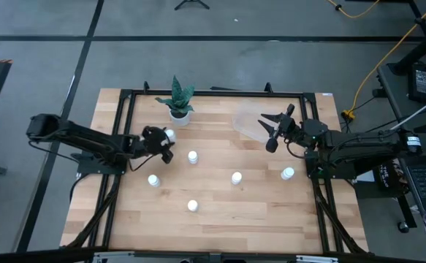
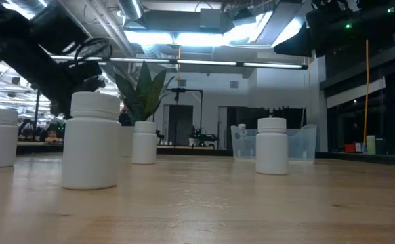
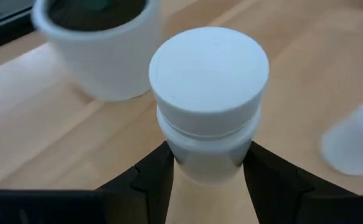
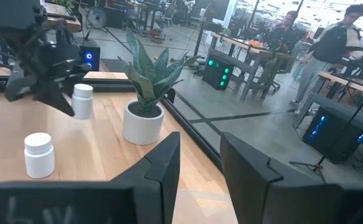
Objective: Pick and place pill bottles into a basket
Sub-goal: Put the white pill bottle into the transparent bin
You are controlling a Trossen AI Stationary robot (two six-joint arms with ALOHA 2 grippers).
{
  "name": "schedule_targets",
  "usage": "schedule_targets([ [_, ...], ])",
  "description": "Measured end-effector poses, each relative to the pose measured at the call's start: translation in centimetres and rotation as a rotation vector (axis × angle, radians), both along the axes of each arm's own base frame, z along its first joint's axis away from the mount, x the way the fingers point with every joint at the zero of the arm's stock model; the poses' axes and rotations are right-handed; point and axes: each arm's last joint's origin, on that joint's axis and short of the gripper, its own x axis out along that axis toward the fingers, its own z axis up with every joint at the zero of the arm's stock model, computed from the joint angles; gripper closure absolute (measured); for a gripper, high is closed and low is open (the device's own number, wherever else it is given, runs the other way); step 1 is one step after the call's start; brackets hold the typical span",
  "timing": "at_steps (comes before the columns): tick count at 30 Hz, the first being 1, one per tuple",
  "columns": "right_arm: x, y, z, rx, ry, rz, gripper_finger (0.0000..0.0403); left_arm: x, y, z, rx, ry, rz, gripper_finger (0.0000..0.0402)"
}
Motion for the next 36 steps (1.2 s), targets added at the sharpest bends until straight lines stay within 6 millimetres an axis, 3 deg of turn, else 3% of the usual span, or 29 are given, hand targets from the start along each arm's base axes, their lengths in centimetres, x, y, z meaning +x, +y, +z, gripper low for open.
schedule_targets([
  [11,0.0,0.0,0.1,-0.001,-0.014,0.0,0.0284,1.2,-0.7,1.9,0.026,-0.091,-0.256,0.0233],
  [19,0.0,0.0,0.4,0.065,-0.08,0.003,0.0284,3.0,-0.9,5.9,0.125,-0.073,-0.387,0.0233],
  [25,0.4,0.5,0.1,0.101,-0.063,0.198,0.0284,4.3,-1.0,8.5,0.196,-0.05,-0.444,0.0233],
  [36,2.0,0.6,-1.0,0.12,0.014,0.245,0.0284,9.5,-1.3,8.7,0.228,0.06,-0.577,0.0233],
])
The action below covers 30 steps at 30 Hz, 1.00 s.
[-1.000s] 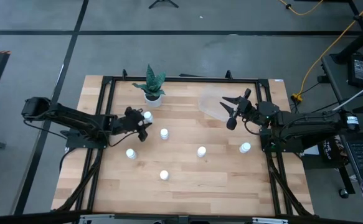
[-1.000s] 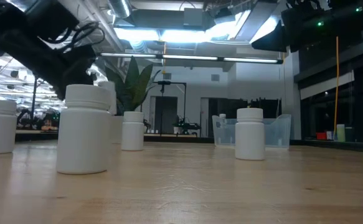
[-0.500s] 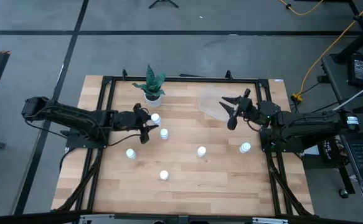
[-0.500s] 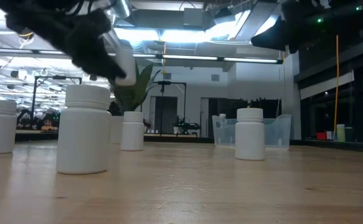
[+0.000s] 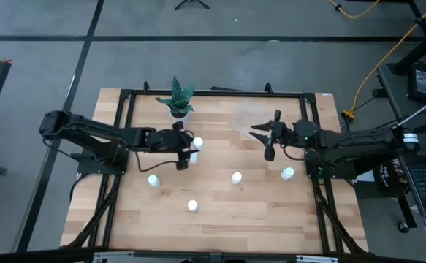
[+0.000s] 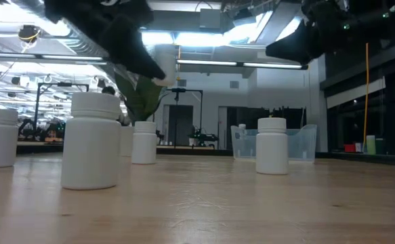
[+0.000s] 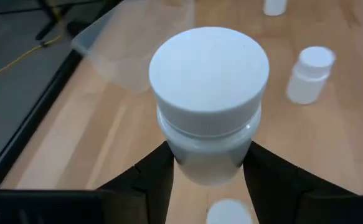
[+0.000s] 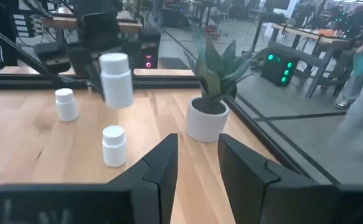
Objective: Pick and place pill bottles into a basket
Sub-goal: Put the white pill bottle into the transparent bin
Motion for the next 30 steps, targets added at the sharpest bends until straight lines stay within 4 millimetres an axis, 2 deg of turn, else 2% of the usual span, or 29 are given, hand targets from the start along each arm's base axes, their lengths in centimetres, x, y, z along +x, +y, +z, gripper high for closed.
schedule_targets([
  [9,1.4,0.7,0.8,-0.027,0.022,0.048,0.0284,3.8,0.1,1.1,0.046,0.004,-0.106,0.0233],
  [18,3.1,1.5,2.1,-0.068,0.118,0.101,0.028,5.8,2.1,2.0,0.031,-0.014,-0.143,0.0233],
  [22,4.0,1.6,2.8,-0.032,0.194,0.103,0.025,6.4,3.0,2.0,0.032,-0.011,-0.147,0.0233],
  [30,6.5,1.6,3.6,-0.06,0.232,0.11,0.0147,7.5,3.9,1.5,0.069,0.015,-0.19,0.0233],
])
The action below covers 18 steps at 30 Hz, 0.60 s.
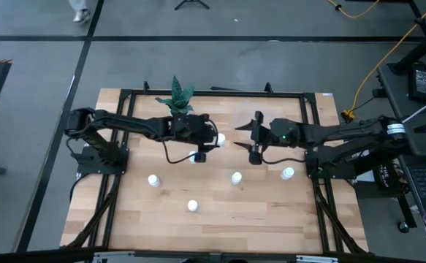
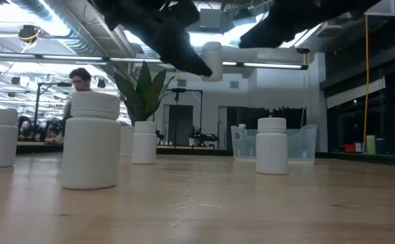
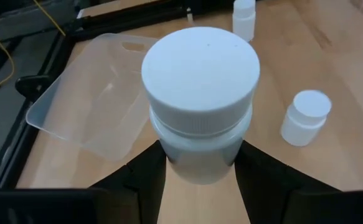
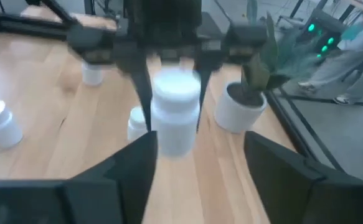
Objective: Pick and place pill bottles into a basket
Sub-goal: Put the white pill bottle into the transparent bin
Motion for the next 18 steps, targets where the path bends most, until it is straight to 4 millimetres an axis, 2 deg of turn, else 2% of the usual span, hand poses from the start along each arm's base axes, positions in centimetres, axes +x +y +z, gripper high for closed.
schedule_targets([
  [4,0.8,0.0,-0.2,0.015,-0.015,-0.006,0.0108,0.2,0.1,0.1,0.025,-0.012,-0.011,0.0233],
  [8,1.6,0.0,-0.7,0.025,-0.031,-0.009,0.0086,0.2,0.1,0.1,0.039,-0.014,-0.022,0.0233],
  [15,2.4,-0.1,-1.5,0.05,0.0,-0.02,0.008,0.2,0.1,0.1,0.041,-0.014,-0.023,0.0233],
  [18,3.0,-0.1,-0.6,0.049,0.007,-0.019,0.008,0.2,0.1,0.1,0.039,-0.012,-0.023,0.0233],
])
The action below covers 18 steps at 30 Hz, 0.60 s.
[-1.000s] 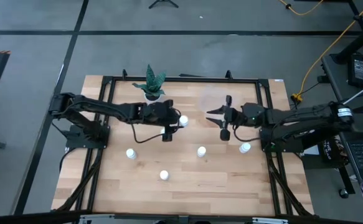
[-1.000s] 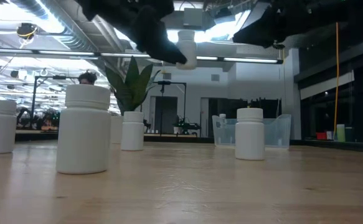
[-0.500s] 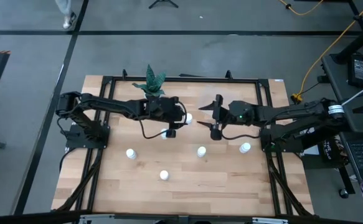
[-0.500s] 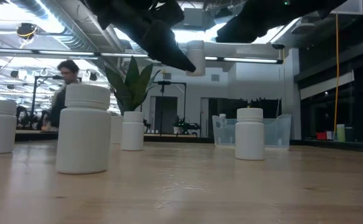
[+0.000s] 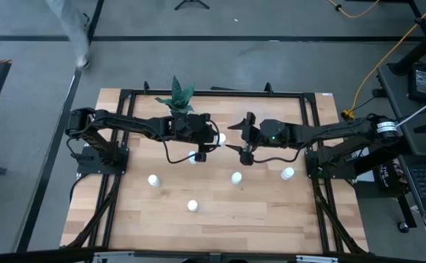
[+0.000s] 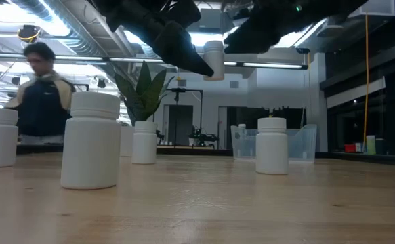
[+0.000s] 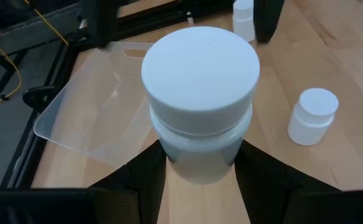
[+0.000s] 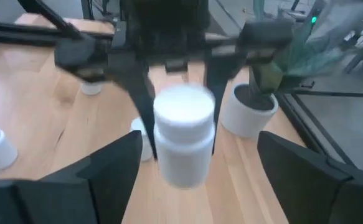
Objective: Pick and place pill bottles into a basket
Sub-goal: Put the white pill bottle into the transparent bin
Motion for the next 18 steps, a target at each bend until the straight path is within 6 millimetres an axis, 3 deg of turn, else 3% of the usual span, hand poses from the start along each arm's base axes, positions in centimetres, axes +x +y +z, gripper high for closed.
schedule_targets([
  [11,2.3,0.0,0.4,0.021,0.085,0.043,0.008,0.0,0.0,0.0,-0.003,0.004,0.003,0.0233],
  [18,2.8,-0.1,0.5,-0.003,0.089,0.052,0.0091,0.0,0.0,0.0,-0.005,0.004,0.004,0.0233],
])
